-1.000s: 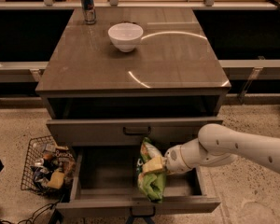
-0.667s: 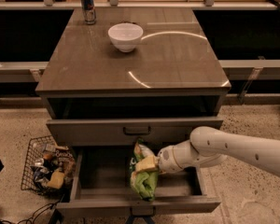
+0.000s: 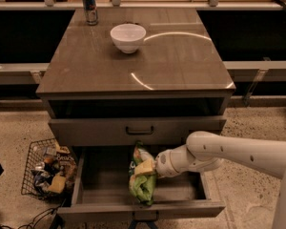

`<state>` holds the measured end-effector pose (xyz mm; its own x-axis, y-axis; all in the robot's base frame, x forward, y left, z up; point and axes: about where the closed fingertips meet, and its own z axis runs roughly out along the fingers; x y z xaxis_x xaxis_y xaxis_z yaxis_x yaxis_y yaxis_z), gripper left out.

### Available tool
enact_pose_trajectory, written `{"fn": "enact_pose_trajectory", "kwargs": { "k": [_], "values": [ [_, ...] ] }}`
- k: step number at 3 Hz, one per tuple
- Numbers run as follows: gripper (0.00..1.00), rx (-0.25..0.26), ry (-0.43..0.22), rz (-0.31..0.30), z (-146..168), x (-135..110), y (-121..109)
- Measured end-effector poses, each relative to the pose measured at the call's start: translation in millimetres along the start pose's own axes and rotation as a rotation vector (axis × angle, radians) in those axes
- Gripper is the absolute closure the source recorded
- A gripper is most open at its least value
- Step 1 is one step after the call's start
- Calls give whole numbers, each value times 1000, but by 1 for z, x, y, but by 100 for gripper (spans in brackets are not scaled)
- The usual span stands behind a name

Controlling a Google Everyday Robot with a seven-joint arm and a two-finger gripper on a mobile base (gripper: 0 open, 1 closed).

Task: Place green jalapeno chip bag into middle drawer

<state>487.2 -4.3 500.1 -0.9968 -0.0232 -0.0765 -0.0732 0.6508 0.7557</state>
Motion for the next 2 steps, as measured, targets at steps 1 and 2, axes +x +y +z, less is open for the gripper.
{"fn": "enact_pose_trajectory", "kwargs": {
  "k": [1, 2],
  "values": [
    [59, -2, 4, -1, 1, 1, 1],
    [35, -3, 7, -2, 3, 2, 1]
  ]
}}
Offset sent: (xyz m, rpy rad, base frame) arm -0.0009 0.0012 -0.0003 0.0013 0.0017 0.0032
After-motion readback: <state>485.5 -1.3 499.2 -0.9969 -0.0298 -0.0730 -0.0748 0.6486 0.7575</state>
